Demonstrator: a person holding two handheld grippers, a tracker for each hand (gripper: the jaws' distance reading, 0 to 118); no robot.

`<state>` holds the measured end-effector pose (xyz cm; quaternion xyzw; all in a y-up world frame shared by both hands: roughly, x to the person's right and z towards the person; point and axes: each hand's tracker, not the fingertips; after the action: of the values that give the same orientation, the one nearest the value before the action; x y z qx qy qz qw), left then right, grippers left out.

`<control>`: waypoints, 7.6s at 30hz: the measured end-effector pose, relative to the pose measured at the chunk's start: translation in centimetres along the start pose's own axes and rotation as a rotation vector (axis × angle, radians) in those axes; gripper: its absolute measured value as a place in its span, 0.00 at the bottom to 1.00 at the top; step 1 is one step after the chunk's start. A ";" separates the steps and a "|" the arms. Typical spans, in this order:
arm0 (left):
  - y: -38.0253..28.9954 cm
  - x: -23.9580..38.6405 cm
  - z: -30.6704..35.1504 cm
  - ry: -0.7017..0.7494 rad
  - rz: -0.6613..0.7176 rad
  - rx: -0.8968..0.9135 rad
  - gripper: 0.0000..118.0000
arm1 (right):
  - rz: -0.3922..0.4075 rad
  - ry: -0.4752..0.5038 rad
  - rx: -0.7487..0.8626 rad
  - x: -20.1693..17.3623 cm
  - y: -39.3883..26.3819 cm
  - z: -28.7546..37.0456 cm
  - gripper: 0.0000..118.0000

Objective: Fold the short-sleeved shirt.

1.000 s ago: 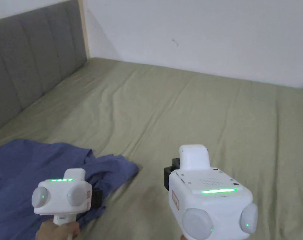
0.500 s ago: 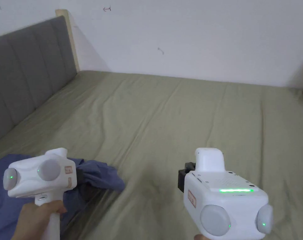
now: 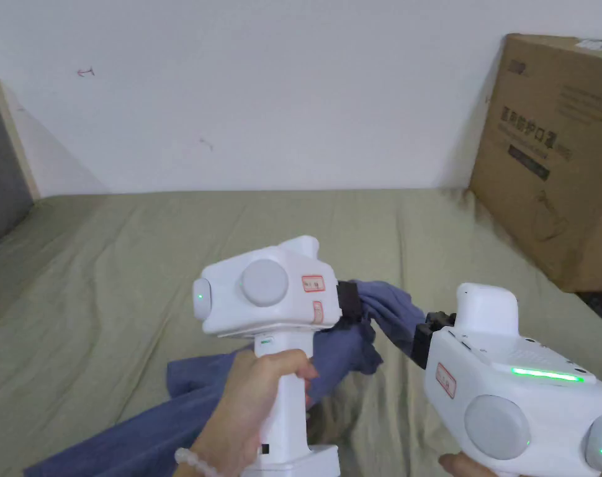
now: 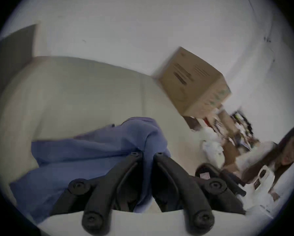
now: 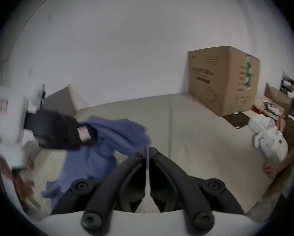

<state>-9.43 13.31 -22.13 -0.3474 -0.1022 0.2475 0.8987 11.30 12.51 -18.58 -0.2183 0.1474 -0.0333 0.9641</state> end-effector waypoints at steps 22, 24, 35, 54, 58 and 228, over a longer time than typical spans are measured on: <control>-10.1 -1.6 -3.0 0.197 -0.132 -0.134 0.94 | -0.039 -0.098 -0.107 5.4 -2.0 -1.8 0.03; -9.9 -4.3 -0.3 0.234 -0.081 -0.083 0.87 | -0.026 -0.068 -0.113 4.3 -2.3 -2.0 0.03; -13.1 -20.9 6.9 0.570 0.193 -0.094 0.00 | 0.080 0.068 -0.247 -3.8 -6.3 -5.9 0.03; -7.2 -30.5 4.8 0.815 0.197 -0.178 0.02 | 0.142 0.128 -0.386 -4.8 -7.2 -12.7 0.03; -6.5 -30.1 6.7 0.773 0.243 -0.103 0.02 | 0.202 0.261 -0.506 -5.0 -4.5 -18.3 0.03; -21.8 -24.5 17.0 0.684 0.091 -0.077 0.41 | 0.028 -0.079 -0.619 12.6 -15.0 2.1 0.00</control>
<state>-28.31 -3.40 4.87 -0.4481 0.2114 0.1522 0.8552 23.96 -1.83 -13.73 -0.5004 0.1159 0.0349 0.8573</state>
